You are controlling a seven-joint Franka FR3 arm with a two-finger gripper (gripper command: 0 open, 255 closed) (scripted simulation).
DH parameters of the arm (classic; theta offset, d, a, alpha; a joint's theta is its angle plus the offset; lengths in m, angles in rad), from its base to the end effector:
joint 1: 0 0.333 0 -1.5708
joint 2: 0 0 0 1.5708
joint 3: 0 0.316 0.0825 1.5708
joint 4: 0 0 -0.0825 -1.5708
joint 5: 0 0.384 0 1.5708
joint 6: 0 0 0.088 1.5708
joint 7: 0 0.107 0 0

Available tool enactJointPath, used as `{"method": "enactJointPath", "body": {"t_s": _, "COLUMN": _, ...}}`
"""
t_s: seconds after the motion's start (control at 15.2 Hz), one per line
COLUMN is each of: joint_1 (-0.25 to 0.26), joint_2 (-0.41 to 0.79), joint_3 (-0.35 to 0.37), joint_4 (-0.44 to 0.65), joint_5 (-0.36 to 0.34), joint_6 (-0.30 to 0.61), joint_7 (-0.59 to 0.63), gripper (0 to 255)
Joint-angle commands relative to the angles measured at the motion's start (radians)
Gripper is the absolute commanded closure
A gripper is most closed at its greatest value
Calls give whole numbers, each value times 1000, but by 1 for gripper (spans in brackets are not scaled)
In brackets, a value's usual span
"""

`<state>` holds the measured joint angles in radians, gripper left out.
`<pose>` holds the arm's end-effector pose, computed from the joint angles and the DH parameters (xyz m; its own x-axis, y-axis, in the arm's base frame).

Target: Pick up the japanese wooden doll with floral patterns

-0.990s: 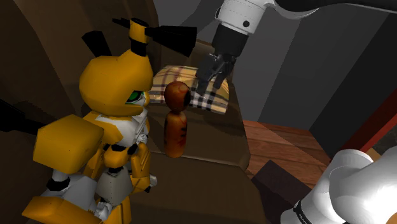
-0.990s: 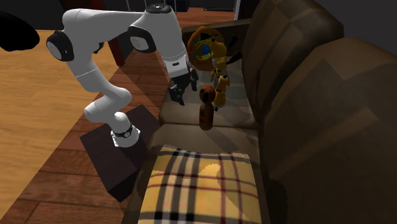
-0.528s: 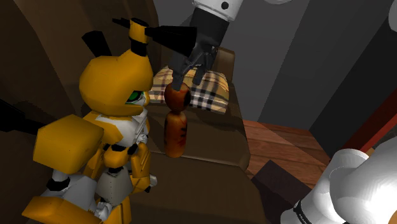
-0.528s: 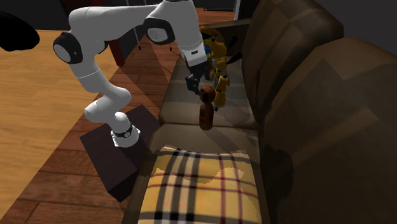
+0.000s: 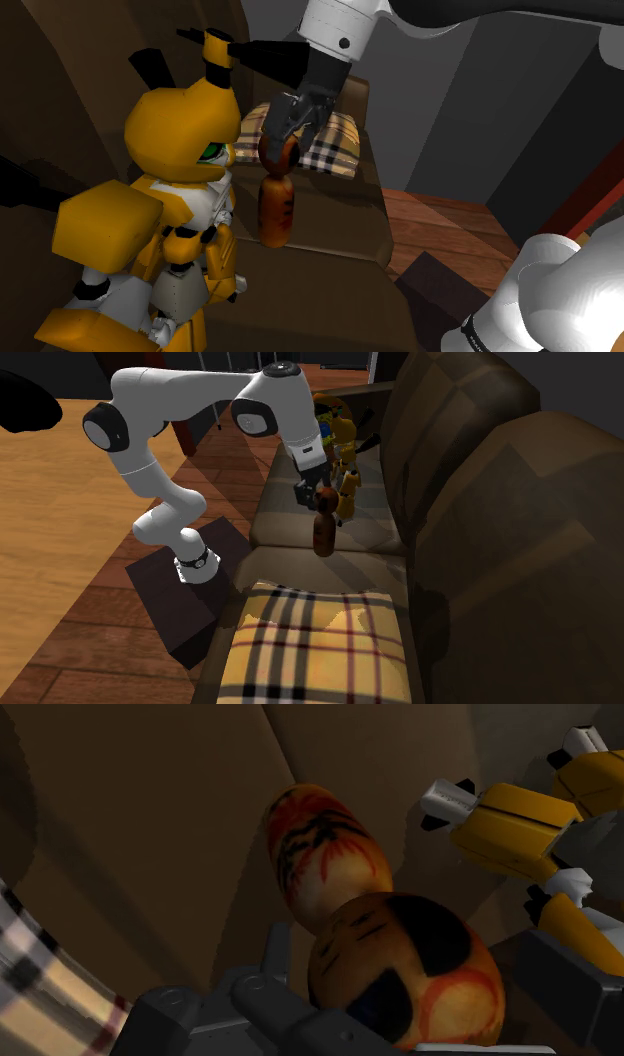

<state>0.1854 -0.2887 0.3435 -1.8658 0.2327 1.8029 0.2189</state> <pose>0.4005 0.2841 0.6461 0.9517 0.2547 0.1717 0.2842 -0.9421 -0.1777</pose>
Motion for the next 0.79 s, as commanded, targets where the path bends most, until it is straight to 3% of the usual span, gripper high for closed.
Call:
{"method": "enactJointPath", "body": {"t_s": 0.0, "joint_1": 0, "joint_2": -2, "joint_3": 0, "joint_4": -7, "joint_5": 1, "joint_6": 6, "joint_7": -1, "gripper": 255}}
{"method": "enactJointPath", "body": {"t_s": 0.73, "joint_1": -1, "joint_2": 6, "joint_3": 0, "joint_4": 28, "joint_5": -3, "joint_6": -22, "joint_7": 5, "gripper": 255}}
